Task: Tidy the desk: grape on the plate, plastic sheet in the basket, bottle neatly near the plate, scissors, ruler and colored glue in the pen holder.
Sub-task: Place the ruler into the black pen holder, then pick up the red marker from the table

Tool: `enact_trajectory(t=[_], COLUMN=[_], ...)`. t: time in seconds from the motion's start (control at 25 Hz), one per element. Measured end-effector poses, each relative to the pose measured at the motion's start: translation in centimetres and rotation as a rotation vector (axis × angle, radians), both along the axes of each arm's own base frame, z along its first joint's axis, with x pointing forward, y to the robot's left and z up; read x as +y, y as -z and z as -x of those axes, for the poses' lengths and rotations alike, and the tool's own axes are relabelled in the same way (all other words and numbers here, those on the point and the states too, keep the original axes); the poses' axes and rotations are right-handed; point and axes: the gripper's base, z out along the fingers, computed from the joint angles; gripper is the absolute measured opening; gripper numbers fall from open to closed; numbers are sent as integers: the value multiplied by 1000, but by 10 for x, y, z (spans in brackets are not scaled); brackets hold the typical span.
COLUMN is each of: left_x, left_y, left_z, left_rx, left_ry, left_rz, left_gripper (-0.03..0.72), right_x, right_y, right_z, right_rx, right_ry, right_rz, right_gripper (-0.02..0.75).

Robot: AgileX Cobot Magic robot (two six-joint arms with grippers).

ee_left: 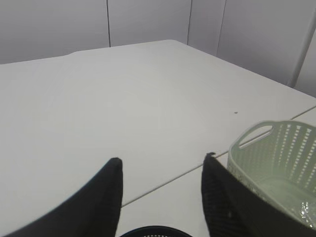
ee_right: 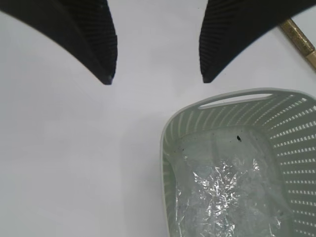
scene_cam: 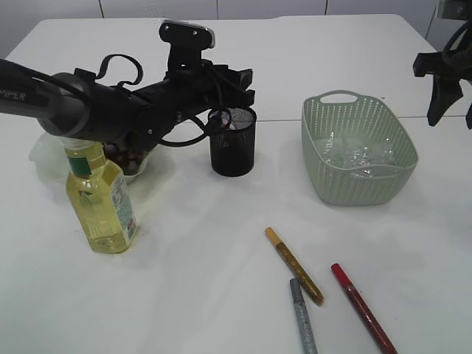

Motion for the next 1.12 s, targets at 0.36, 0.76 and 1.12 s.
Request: enact_trajectory(t=[0.36,0.76,1.12], left_x=[3,18,19], left_y=[-41,-79,-114], left_z=[6,23,64], left_rx=[-21,149,351], left_ry=[5,-37,-40], left_rz=[-20,-158,-295], left_gripper=[384,366,358], right_x=[0,0,0], right_y=[0,0,0], right_z=[0,0,0], right_rx=[1,1,1], right_ry=[0,-13,-45], right_rz=[0,3,11], right_gripper=[398,398,398])
